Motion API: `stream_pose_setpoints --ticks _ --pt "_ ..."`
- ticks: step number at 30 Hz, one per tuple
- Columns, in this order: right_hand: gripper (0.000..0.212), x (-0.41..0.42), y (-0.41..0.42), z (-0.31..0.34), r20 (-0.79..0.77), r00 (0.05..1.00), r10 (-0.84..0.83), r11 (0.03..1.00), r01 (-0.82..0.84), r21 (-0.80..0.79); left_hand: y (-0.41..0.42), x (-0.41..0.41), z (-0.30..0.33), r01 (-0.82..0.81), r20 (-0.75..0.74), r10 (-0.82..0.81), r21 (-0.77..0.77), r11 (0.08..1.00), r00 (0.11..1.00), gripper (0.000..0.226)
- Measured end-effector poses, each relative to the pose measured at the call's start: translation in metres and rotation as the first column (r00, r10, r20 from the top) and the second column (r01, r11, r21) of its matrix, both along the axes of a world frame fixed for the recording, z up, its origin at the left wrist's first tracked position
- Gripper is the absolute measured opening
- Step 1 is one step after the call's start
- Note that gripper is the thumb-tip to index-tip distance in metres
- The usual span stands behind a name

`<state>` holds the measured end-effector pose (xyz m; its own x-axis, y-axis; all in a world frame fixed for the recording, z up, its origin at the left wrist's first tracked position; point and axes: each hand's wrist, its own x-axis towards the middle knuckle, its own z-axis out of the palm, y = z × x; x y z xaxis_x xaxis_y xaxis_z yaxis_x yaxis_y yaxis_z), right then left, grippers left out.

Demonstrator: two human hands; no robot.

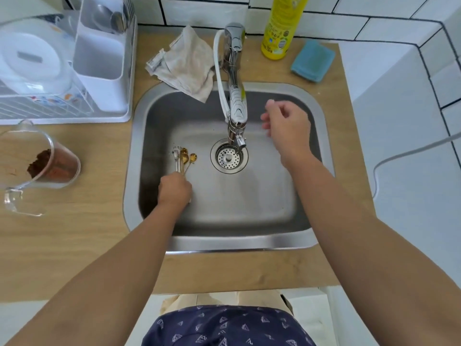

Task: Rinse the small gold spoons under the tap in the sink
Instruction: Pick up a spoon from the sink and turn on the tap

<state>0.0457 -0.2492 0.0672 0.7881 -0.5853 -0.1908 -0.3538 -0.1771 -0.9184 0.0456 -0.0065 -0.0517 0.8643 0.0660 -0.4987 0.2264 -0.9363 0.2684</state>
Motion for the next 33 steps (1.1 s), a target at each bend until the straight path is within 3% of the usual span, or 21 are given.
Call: stream_pose_setpoints --ticks 6,13,33 --pt "0.024 0.078 0.015 0.045 0.003 0.998 0.067 0.949 -0.065 0.308 0.0 -0.032 0.029 0.102 0.108 -0.079 -0.234 0.967 0.991 0.018" --pt "0.017 0.108 0.023 0.055 -0.12 0.987 0.107 0.906 -0.047 0.421 -0.001 -0.042 0.037 0.116 0.143 -0.061 -0.411 0.904 0.988 0.012" --pt "0.02 0.118 0.029 0.058 -0.092 0.994 0.066 0.907 -0.021 0.421 0.0 -0.043 0.032 0.149 0.11 -0.112 -0.425 0.893 0.988 0.011"
